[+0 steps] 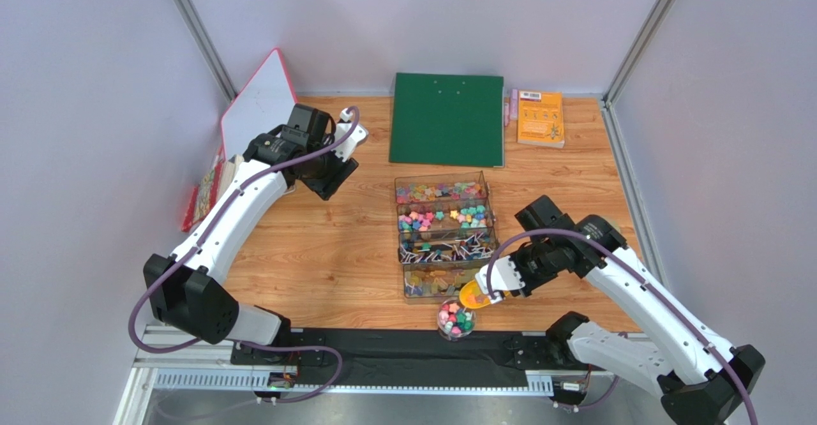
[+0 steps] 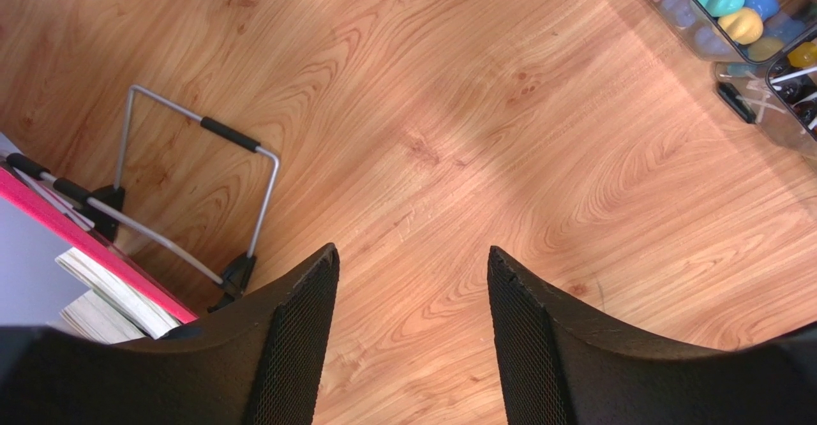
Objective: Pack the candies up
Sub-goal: Place the fake candies in the packing bottle.
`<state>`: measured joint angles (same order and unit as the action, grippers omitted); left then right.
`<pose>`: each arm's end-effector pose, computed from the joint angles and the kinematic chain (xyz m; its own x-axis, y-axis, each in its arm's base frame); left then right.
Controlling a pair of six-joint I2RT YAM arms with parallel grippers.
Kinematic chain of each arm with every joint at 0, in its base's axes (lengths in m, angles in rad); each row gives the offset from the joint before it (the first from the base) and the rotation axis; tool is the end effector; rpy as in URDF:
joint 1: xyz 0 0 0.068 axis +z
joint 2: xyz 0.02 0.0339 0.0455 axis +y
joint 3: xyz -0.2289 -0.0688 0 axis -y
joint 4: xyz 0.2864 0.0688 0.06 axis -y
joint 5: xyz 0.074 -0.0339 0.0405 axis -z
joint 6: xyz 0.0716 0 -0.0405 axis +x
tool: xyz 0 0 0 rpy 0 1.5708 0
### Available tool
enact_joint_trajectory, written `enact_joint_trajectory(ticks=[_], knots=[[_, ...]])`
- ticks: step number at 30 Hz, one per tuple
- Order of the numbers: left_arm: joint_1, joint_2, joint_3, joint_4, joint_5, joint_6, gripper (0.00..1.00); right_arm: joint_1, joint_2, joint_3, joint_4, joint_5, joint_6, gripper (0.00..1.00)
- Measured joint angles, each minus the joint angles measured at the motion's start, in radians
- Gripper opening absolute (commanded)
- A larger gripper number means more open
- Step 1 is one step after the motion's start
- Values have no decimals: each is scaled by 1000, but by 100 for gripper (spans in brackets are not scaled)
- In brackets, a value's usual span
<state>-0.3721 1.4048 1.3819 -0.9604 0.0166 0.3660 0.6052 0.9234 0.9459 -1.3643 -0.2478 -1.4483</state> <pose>0.3262 -0.1286 0.2715 -0.5909 0.6147 -0.5225 0.6249 0.7583 0.1855 0.1541 0.1279 0.2228 0.4950 -0.8276 -0.2648 -0.8679 -0.4564 -0.1961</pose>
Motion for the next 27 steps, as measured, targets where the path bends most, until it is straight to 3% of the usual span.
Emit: enact_joint_trajectory(ticks=[16,27], knots=[[0,0,1,18,0,-1,66,314,15,3,5,225,151,0],[0,15,27,22,0,-2,67,411,54,28,10,330,260,0]])
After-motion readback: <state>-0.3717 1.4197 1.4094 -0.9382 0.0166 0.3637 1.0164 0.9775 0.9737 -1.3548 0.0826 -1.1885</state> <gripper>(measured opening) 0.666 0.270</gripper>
